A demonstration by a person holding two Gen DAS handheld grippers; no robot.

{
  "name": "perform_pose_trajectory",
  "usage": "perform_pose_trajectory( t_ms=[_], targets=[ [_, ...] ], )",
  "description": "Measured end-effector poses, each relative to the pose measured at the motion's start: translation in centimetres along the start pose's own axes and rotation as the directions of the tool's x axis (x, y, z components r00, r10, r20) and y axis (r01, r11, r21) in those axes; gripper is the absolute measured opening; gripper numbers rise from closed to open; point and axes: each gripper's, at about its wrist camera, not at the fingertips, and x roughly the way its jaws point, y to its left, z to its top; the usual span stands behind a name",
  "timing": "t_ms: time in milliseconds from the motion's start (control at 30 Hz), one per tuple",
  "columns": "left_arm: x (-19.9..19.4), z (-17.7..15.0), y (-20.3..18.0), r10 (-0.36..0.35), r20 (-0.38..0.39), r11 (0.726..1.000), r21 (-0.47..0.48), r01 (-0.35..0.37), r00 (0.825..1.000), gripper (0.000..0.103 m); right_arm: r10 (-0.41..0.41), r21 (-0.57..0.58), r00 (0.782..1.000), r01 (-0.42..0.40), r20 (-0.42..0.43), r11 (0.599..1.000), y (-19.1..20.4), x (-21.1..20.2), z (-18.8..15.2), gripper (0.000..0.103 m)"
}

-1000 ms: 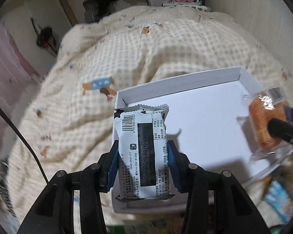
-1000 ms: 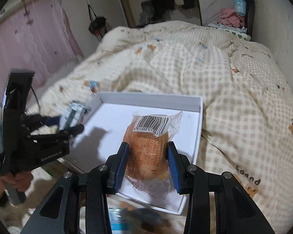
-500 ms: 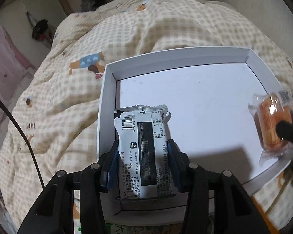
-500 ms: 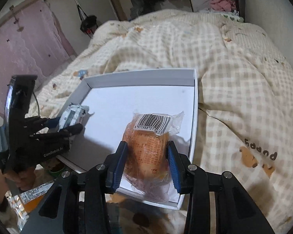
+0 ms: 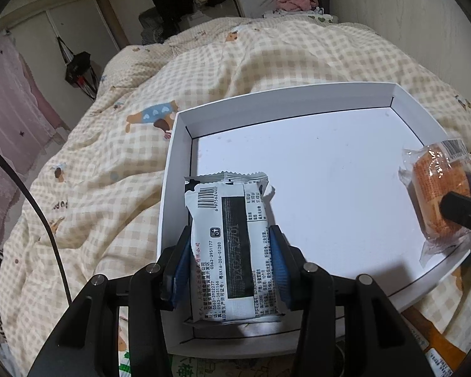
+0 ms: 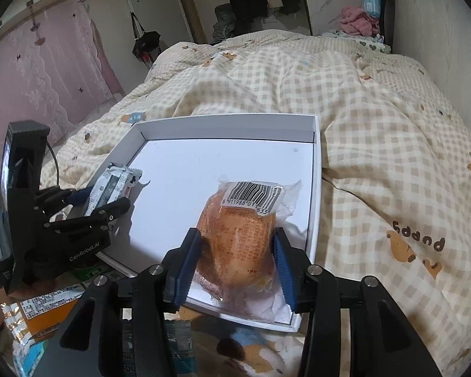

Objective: Organize objects
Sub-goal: 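Carry both items into the white box and open both tools to release, then withdraw both tools from the box and move the left tool over the blue snack stick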

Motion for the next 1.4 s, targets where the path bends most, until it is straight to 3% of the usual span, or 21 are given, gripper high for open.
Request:
perform_pose_trajectory(
  t_ms=[67,100,200,300,400,500,533,633,733,833,933,1033,1167,1333,1400],
  targets=[
    [-0.5,-0.2,-0.4,0.036,0.03,0.999,0.012,-0.037,0.999,0.051,-0.012,-0.01,1.0,0.012,0.008,1.0,0.3,0.0,-0.1,0.052],
    [-1.3,-0.4,-0.9,0.1,0.081,0.994,0.028,-0.103,0.992,0.055,-0.017,-0.016,1.0,0.017,0.007,1.0,0.4,0.0,-0.2,0.053],
    [-3.0,-0.8,-2.5,0.196,0.196,0.973,0.082,-0.216,0.961,0.062,-0.031,-0.043,1.0,0.031,0.006,0.999,1.0,0.0,-0.2,0.058],
    [-3.6,-0.8,-3.3,0.218,0.247,0.96,0.119,-0.253,0.944,0.063,-0.035,-0.054,0.999,0.036,0.016,0.998,1.2,-0.2,-0.4,0.059],
    [-3.4,-0.7,-3.1,0.202,0.231,0.968,0.101,-0.23,0.952,0.067,-0.045,-0.055,0.999,0.046,0.02,0.997,1.3,-0.3,-0.4,0.059],
    [-3.7,-0.9,-2.3,0.19,0.225,0.977,0.054,-0.207,0.956,0.069,-0.042,-0.085,0.999,0.044,0.025,0.995,2.0,-0.4,-0.4,0.074],
    [-3.6,-0.8,-1.9,0.199,0.232,0.976,0.039,-0.214,0.952,0.069,-0.036,-0.099,0.999,0.039,0.032,0.994,2.2,-0.5,-0.4,0.086],
    [-5.3,-0.8,-0.9,0.245,0.28,0.969,-0.034,-0.246,0.928,0.069,-0.059,-0.142,0.995,0.071,0.083,0.987,3.1,-1.5,-0.5,0.102],
    [-7.5,-0.6,0.8,0.233,0.33,0.972,-0.11,-0.208,0.915,0.073,-0.06,-0.174,0.987,0.086,0.149,0.981,3.7,-2.9,-0.5,0.102],
    [-9.5,-0.1,2.9,0.22,0.345,0.97,-0.179,-0.166,0.912,0.073,-0.07,-0.22,0.976,0.116,0.206,0.969,4.6,-4.4,-0.3,0.102],
    [-12.0,-0.1,4.8,0.245,0.368,0.957,-0.24,-0.163,0.897,0.073,-0.169,-0.31,0.936,0.267,0.31,0.912,6.8,-6.6,-0.4,0.102],
    [-15.7,-0.7,6.7,0.252,0.421,0.954,-0.259,-0.151,0.871,0.075,-0.149,-0.392,0.912,0.306,0.382,0.868,8.7,-9.6,-0.5,0.102],
    [-20.5,-2.0,8.7,0.178,0.505,0.969,-0.24,-0.06,0.844,0.078,-0.041,-0.374,0.902,0.219,0.43,0.901,9.9,-13.9,-0.3,0.102],
    [-25.1,-3.3,10.6,0.023,0.529,0.969,-0.22,0.112,0.848,0.078,0.124,-0.34,0.871,0.053,0.476,0.939,10.9,-19.5,-1.0,0.102],
    [-26.7,-4.3,11.2,-0.033,0.548,0.966,-0.198,0.168,0.836,0.079,0.195,-0.342,0.861,-0.026,0.469,0.939,10.9,-21.8,-2.0,0.102]
  ],
)
